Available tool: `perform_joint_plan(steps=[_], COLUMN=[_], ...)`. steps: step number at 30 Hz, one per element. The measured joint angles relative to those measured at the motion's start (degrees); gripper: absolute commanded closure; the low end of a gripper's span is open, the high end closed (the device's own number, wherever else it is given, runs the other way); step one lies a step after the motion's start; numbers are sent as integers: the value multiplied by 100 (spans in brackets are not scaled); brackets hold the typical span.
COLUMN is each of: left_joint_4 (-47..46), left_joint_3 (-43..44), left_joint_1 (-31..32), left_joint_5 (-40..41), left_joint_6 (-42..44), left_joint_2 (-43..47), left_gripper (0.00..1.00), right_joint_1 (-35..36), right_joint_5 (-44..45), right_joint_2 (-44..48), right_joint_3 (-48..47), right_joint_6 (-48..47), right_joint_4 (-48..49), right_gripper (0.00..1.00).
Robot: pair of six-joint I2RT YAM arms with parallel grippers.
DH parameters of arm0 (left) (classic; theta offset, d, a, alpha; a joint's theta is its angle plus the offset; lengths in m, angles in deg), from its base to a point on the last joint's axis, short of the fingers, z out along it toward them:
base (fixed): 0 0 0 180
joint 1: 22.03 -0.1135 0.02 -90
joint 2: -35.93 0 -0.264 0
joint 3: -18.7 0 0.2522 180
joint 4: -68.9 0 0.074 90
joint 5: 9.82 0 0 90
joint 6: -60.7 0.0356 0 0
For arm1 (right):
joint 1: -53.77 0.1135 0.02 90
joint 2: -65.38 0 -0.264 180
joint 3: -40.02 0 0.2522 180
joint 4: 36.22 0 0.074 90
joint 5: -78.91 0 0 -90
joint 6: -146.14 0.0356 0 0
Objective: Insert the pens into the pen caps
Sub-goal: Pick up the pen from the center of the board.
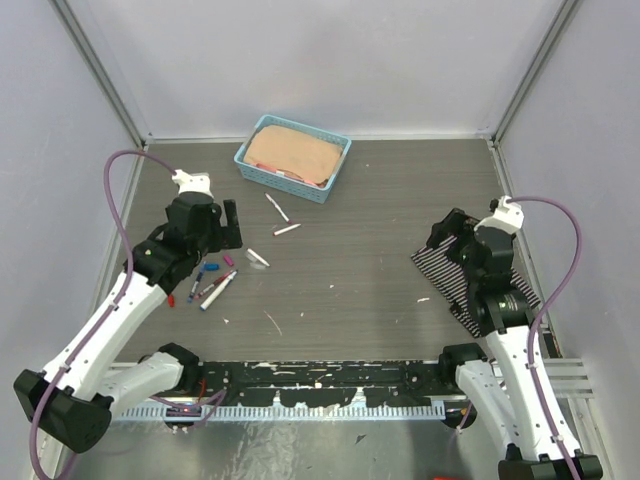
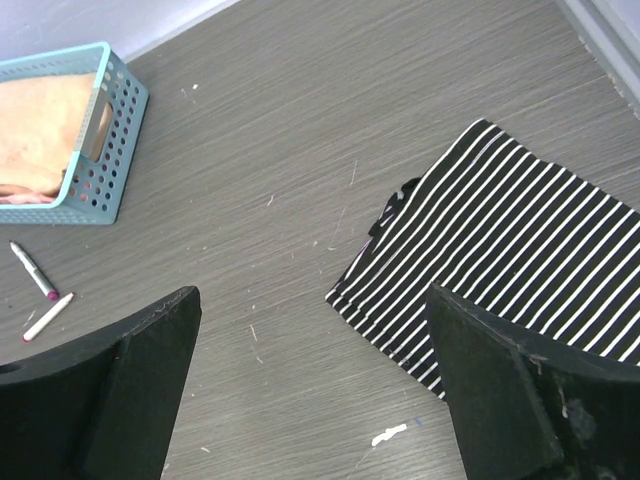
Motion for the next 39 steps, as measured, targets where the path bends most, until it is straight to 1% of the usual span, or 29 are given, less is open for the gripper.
perform_joint_plan(steps=[5,12,18,21,29,33,36,39], left_joint_4=[26,153,317,337,293,227,188,116], left_joint_3=[127,372,317,116,-1075,-1366,-1392,-1392], left_joint_1=[-22,-37,-37,-42,-52,-52,-52,-52], left_joint_5=[-387,-608,-625,-656,-1012,-1032,-990,-984], left_joint_6=[188,282,168,-59,-841,-1043,-1054,-1027], left_joint_2=[-212,-914,-1298,-1355,-1364,-1364,-1364,-1388], left_gripper=[2,2,2,2,2,1,4,11], right_joint_1=[-46,-57,-74,-76,-76,-76,-76,-76], right_joint_5=[-262,-883,-1419,-1637,-1888,-1980,-2035,-2081], right_joint_2=[-400,-1147,-1279,-1276,-1279,-1294,-1346,-1416], right_joint_3=[-175,-275,-275,-275,-275,-275,-275,-275], right_joint_6=[-11,-103,-267,-323,-367,-385,-391,-417], right_joint_4=[-157,-302,-341,-345,-433,-439,-455,-470], right_gripper=[2,2,3,3,4,4,4,4])
